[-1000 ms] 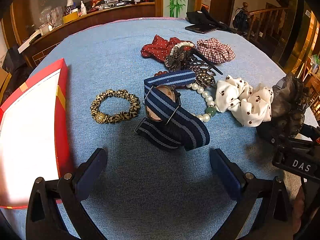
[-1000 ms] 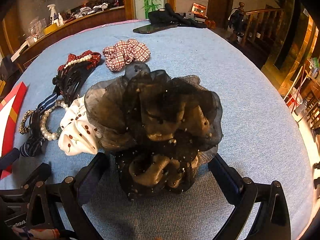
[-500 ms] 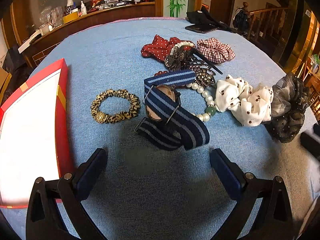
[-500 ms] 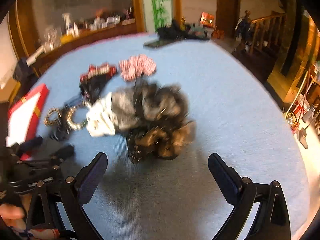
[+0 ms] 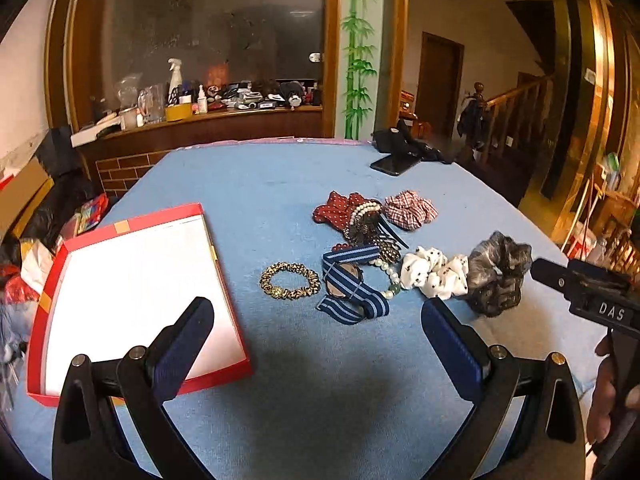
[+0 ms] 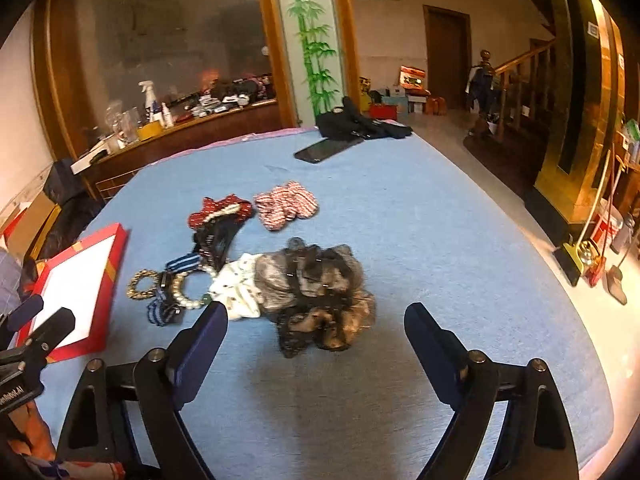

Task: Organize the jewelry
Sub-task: 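Move the right gripper to the black sheer scrunchie, then close the right gripper on the black sheer scrunchie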

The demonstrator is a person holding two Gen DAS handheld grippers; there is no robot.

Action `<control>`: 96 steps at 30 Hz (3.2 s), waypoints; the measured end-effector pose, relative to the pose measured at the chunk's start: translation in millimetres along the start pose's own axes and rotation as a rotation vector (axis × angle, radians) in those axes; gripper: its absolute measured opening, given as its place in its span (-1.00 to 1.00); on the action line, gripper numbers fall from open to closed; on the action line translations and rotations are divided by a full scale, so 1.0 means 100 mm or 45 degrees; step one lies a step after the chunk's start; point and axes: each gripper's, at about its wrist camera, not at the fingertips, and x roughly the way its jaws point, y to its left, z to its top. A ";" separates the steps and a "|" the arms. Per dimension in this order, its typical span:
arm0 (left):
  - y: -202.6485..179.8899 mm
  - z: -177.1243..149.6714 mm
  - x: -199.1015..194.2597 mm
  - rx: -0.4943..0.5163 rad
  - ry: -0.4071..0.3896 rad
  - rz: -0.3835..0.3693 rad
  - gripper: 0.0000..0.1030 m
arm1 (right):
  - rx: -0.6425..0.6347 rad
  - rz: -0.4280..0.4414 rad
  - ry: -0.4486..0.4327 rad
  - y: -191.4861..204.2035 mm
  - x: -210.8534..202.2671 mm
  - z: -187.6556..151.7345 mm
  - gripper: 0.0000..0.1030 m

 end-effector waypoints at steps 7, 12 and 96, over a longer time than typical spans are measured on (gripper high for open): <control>-0.04 -0.07 -0.02 0.014 0.025 0.006 1.00 | -0.040 -0.012 0.019 0.11 0.00 -0.02 0.80; -0.04 -0.08 -0.01 0.026 0.039 0.024 1.00 | -0.032 0.001 0.033 0.12 0.04 -0.05 0.80; 0.33 0.06 0.73 -0.078 0.247 -0.032 0.98 | 0.246 0.176 0.123 -0.36 0.88 0.10 -0.84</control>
